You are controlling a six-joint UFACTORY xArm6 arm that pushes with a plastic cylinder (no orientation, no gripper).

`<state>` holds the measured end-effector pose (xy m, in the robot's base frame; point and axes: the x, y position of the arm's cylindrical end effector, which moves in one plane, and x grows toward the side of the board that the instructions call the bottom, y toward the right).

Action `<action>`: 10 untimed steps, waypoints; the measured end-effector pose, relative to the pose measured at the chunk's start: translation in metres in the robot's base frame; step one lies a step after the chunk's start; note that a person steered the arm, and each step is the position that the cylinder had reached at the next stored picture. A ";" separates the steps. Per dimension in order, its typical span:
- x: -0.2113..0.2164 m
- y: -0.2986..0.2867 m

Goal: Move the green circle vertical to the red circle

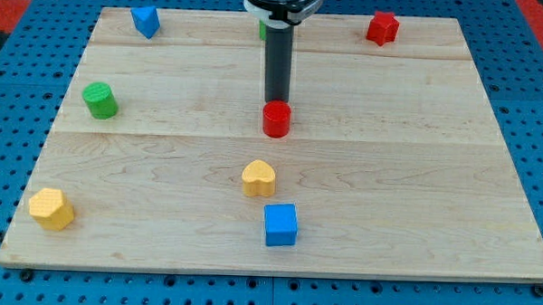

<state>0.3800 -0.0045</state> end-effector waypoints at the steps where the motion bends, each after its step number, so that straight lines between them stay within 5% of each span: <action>1: 0.007 -0.010; 2: 0.027 -0.010; 4: -0.017 0.025; 7: 0.027 -0.012; 8: 0.008 -0.041; 10: -0.046 -0.248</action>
<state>0.3335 -0.2522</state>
